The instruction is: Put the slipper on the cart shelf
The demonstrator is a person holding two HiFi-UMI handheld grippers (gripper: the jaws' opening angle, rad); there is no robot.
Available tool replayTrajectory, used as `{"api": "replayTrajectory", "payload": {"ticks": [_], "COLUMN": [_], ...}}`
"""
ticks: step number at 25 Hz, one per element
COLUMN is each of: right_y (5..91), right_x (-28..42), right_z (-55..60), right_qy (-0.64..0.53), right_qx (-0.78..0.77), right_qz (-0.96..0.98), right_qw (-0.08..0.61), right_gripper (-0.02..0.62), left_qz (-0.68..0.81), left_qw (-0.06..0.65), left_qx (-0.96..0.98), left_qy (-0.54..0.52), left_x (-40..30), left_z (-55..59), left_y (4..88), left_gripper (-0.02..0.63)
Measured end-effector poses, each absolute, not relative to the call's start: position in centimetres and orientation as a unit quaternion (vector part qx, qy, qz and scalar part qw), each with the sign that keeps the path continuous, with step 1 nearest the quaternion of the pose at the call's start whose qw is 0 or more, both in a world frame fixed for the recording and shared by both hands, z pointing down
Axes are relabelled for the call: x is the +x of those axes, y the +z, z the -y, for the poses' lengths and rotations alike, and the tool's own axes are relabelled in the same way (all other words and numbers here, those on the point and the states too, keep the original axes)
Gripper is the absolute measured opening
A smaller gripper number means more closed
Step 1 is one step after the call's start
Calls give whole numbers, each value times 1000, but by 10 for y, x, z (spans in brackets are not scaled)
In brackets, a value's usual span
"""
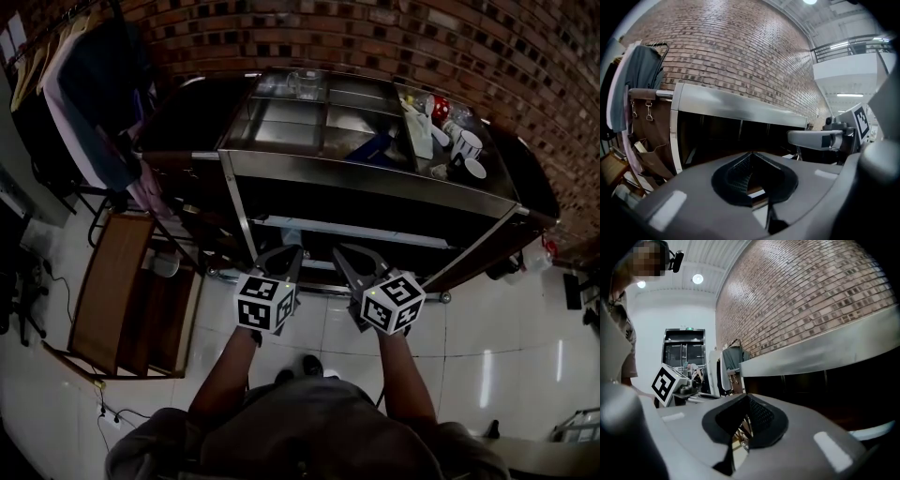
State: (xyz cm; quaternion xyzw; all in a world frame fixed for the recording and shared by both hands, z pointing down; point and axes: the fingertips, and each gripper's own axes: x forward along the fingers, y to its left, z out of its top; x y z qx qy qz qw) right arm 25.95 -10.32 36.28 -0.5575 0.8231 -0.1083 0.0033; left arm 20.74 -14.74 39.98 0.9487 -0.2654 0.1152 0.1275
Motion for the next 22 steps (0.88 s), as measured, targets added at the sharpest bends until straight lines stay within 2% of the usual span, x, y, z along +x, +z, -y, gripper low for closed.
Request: {"api": "replayTrajectory", "payload": {"ticks": [22], "right_y": [355], "right_x": [257], "right_z": [95], "right_qy": [-99], "right_qx": [-565], "right_qz": [-819], "right_qw": [0], "right_gripper": [-2], "left_qz": [250], "left_qw": [124], "left_qx": [953], "left_qy": [121], "left_x": [209], "left_z": [140], "left_y": [396], "left_gripper": [8]}}
